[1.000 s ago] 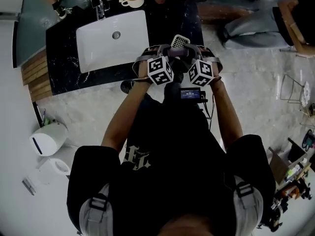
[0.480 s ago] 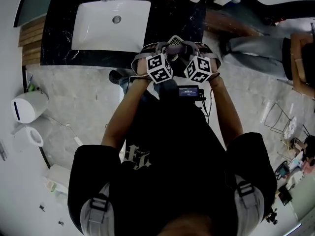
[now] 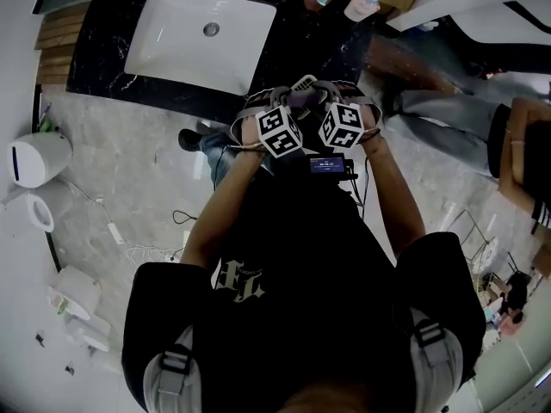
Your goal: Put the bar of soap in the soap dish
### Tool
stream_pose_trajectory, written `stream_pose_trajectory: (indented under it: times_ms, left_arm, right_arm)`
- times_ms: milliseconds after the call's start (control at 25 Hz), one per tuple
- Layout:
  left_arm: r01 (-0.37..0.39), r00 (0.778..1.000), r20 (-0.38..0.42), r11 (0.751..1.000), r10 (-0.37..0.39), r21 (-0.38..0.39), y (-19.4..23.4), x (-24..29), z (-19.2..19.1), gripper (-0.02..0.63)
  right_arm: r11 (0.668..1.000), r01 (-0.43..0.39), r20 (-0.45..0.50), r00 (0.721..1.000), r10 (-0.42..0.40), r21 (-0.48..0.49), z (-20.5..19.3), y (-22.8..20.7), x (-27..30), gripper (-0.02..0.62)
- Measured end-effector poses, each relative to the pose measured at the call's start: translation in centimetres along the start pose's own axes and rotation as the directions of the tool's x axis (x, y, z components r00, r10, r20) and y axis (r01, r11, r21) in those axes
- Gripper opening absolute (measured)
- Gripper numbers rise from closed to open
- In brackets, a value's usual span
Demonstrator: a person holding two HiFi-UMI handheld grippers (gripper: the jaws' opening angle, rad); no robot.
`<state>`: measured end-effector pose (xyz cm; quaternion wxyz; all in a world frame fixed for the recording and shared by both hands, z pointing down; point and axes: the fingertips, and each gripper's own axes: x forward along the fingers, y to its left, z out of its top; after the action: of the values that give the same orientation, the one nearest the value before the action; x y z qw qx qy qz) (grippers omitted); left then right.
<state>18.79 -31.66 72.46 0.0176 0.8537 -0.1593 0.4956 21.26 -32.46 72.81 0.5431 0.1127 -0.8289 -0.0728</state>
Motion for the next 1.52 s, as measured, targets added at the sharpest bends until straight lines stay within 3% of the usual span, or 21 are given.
stream_pose_trajectory:
  times_ms: [320, 560, 760, 920, 1040, 1240, 1400, 1520]
  left_arm:
    - [0.014, 1.000, -0.027, 0.994, -0.016, -0.104, -0.8, 1.1, -1.0, 0.218]
    - [0.039, 0.999, -0.021, 0.993, -0.041, -0.112, -1.1, 1.4, -1.0, 0.218]
    - [0.043, 0.999, -0.020, 0.994, -0.045, -0.097, -1.5, 0.4, -0.8, 0.218]
    - [0.009, 0.997, 0.077, 0.994, 0.000, -0.111, -0.1, -1.8, 0.3, 0.218]
    - [0.004, 0.981, 0.194, 0.988, 0.027, -0.158, 1.6, -4.2, 1.2, 0.218]
    - [0.077, 0.924, 0.383, 0.975, 0.008, -0.207, 2.8, -8.9, 1.9, 0.215]
    - [0.123, 0.865, 0.501, 0.970, -0.001, -0.210, 4.0, -13.4, 1.1, 0.083]
    - [0.158, 0.823, 0.568, 0.970, -0.026, -0.186, 5.4, -16.8, -0.5, 0.009]
  right_arm:
    - [0.992, -0.114, -0.036, 0.993, 0.112, -0.053, -0.6, 0.8, 1.5, 0.230]
    - [0.993, -0.095, -0.060, 0.994, 0.091, -0.075, -0.8, 0.1, 1.3, 0.230]
    - [1.000, -0.021, -0.013, 1.000, 0.021, 0.013, -0.8, -0.5, -0.9, 0.230]
    - [0.981, 0.074, 0.057, 0.995, -0.085, 0.180, -0.6, -1.6, -4.0, 0.229]
    - [0.943, 0.186, 0.056, 0.976, -0.209, 0.276, -0.7, -2.1, -6.7, 0.226]
    - [0.854, 0.298, 0.020, 0.941, -0.338, 0.426, 0.3, 0.0, -10.8, 0.094]
    - [0.761, 0.355, 0.023, 0.900, -0.435, 0.543, 3.6, 1.3, -13.2, 0.010]
    - [0.666, 0.371, 0.048, 0.852, -0.521, 0.647, 7.1, 1.5, -14.4, 0.008]
